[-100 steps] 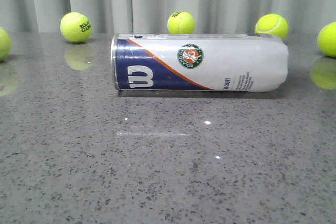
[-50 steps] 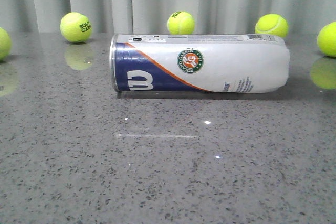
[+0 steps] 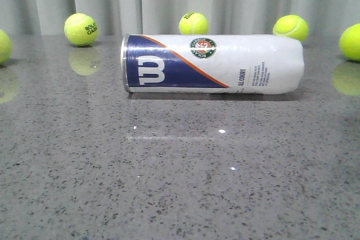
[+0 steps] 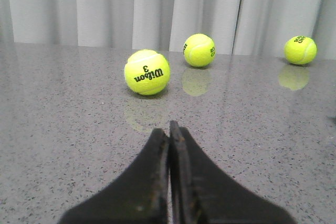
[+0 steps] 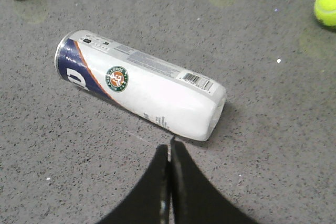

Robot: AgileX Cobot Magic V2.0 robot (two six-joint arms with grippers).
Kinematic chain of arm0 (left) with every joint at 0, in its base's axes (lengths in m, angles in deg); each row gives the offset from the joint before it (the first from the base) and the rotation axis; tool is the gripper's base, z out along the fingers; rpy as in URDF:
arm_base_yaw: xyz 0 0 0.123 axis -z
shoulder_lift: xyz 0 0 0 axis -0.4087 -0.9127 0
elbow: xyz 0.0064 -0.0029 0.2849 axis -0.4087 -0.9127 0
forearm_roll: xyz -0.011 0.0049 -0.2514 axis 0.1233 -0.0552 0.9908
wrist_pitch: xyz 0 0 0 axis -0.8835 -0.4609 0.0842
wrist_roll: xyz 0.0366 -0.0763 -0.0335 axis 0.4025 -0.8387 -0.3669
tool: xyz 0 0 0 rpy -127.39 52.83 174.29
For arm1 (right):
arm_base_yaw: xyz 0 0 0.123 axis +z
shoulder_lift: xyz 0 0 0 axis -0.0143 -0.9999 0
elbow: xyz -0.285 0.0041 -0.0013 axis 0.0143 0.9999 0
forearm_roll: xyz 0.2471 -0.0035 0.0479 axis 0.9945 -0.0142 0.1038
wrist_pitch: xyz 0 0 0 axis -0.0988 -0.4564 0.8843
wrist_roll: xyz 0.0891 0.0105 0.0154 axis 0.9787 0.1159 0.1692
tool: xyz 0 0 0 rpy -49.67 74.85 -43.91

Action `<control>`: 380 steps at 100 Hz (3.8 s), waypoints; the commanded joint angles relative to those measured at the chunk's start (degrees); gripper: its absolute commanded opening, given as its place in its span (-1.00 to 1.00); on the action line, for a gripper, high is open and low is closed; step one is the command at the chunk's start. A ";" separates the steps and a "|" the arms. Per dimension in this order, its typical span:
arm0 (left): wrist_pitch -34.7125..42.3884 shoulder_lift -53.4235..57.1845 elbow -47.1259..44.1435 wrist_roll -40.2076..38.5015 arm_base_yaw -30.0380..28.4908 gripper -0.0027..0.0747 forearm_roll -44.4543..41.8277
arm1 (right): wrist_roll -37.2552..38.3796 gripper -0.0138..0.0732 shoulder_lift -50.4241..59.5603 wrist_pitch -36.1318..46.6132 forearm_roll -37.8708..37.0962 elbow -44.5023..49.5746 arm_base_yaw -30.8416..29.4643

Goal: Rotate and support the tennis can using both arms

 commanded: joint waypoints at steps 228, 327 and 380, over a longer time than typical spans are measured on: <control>-48.02 -89.17 60.90 45.95 11.76 0.27 75.77 | -0.37 -0.82 28.43 15.75 -1.47 21.09 -0.39; -49.15 -86.10 65.22 56.85 15.45 -0.98 81.78 | -0.37 -0.82 28.43 15.75 -1.47 21.09 -0.39; -51.60 -70.30 77.18 25.68 17.19 -0.98 40.79 | -0.37 -0.82 28.43 15.75 -1.47 21.09 -0.39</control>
